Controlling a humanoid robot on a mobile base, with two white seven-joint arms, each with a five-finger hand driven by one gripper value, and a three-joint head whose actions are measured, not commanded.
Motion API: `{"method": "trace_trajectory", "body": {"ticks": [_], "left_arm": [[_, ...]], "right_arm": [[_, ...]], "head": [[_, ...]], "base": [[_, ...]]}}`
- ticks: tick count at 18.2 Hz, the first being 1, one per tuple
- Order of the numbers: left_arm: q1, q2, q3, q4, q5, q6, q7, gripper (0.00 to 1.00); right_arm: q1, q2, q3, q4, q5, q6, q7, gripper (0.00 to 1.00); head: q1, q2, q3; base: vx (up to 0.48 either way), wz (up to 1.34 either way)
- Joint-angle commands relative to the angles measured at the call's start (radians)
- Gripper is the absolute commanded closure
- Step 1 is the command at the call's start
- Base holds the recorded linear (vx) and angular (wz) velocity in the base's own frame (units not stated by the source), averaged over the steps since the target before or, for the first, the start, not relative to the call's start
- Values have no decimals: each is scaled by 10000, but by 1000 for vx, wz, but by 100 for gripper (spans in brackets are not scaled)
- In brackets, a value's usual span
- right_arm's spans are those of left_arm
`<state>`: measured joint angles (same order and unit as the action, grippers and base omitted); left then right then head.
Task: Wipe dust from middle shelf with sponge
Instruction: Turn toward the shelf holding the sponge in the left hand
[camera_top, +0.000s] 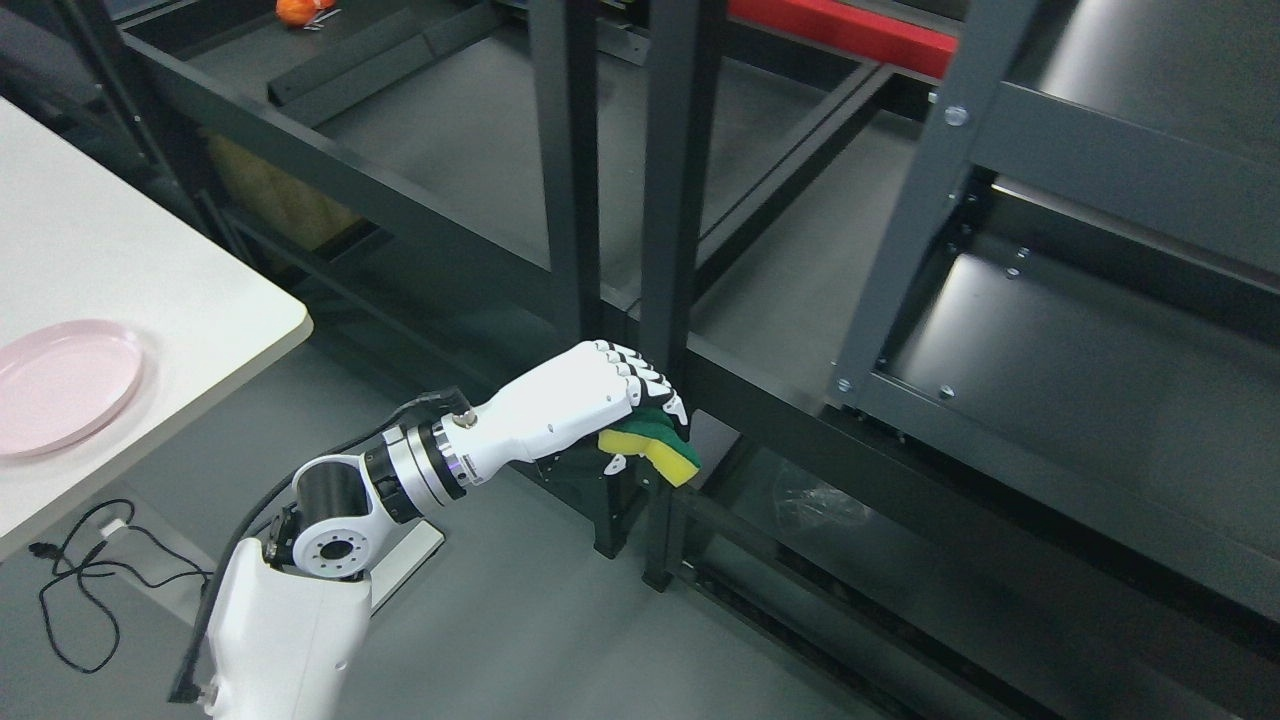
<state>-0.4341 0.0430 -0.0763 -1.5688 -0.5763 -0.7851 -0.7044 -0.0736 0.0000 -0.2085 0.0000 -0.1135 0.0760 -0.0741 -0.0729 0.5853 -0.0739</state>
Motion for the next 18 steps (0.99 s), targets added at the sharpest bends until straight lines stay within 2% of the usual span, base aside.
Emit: {"method": "trace_trajectory", "body": {"ticks": [1, 12, 18], "left_arm": [[-337, -256, -1276, 103, -5, -3, 3, 99], [-1946, -256, -2748, 210, -5, -3, 33, 99], [-5149, -256, -4526, 195, 72, 303, 33, 99]], "right_arm": [[-1, -175, -1, -175, 0, 7, 4, 0], [-1, -175, -1, -175, 0, 7, 4, 0], [-1, -175, -1, -175, 0, 7, 4, 0]], "head": [[0, 0, 0], [0, -2, 0], [0, -4, 0]], "base": [[-174, -521], [-111, -618], [-17, -392]]}}
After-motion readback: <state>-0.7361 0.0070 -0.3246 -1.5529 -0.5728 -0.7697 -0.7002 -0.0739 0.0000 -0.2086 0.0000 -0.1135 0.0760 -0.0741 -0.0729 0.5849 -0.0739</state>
